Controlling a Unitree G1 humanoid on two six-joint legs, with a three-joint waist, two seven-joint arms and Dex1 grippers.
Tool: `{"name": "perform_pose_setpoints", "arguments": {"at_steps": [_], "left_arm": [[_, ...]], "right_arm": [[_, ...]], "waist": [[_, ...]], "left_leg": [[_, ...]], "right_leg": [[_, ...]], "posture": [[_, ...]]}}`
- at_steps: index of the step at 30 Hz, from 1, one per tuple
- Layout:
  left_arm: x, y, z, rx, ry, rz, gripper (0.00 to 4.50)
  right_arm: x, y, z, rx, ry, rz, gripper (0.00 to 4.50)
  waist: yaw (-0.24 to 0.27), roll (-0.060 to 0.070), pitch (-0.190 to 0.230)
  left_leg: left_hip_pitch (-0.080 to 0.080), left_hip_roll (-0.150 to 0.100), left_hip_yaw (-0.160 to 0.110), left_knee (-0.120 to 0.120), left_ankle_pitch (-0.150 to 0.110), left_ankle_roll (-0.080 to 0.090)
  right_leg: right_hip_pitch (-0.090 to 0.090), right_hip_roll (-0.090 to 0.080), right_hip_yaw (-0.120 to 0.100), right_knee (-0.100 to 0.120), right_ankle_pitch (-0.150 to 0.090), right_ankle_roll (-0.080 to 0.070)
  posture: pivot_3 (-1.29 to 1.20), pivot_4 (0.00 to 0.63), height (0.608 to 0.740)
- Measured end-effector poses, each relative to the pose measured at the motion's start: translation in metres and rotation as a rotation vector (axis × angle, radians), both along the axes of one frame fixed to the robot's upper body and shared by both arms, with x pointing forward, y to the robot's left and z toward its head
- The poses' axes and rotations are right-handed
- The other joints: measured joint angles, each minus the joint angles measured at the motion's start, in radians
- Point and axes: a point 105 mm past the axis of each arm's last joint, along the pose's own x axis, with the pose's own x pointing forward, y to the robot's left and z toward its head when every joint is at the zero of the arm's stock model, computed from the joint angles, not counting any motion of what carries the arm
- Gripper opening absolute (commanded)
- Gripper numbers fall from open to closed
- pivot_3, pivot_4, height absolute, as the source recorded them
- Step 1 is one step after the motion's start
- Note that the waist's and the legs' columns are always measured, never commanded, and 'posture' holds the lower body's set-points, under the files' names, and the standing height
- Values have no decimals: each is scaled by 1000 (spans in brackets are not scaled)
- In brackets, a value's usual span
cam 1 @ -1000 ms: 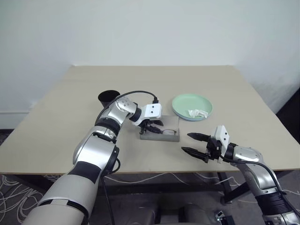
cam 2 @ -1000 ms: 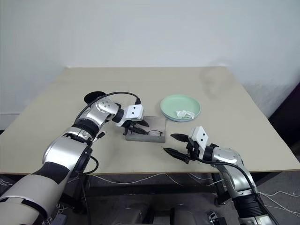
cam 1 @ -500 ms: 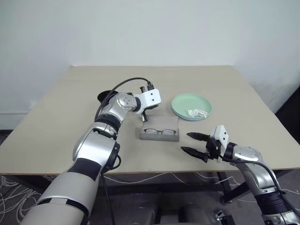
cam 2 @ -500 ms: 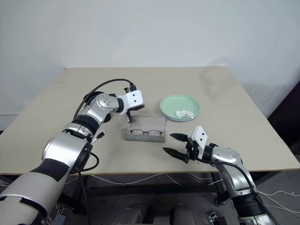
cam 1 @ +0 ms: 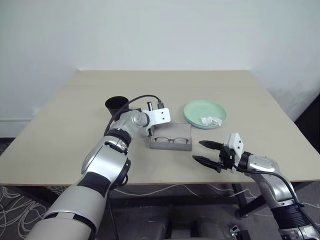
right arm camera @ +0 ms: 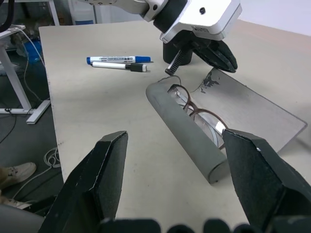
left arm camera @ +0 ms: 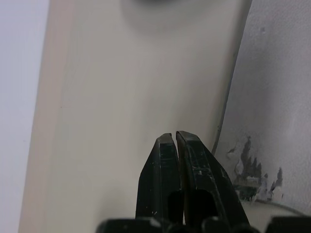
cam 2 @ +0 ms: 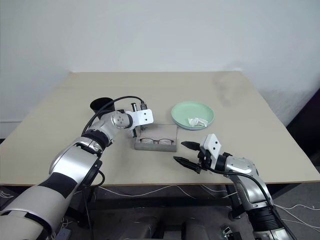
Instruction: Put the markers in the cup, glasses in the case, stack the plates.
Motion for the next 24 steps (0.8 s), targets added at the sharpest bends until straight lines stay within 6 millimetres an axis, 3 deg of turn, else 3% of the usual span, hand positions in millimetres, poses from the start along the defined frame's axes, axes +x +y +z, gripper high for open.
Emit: {"name": "perform_pose_setpoints", "arguments": {"at_steps": [13,24], "left_arm": [[-10,8,10,-159,166,-45,15],[-39,0,14,-349,391,-235,15]], "right_arm": [[-1,1,1,5,-3,0,3358],[2,7,0,18,3,20,3358]], "waist": [[0,0,0],[-1,0,0]], "left_leg": [[0,0,0,0,-1,1],[0,0,0,0,-1,1]], "right_leg": [[0,0,-1,-2,0,0],[-1,0,-1,-1,0,0]], "posture": [[0,0,738],[0,0,738]]}}
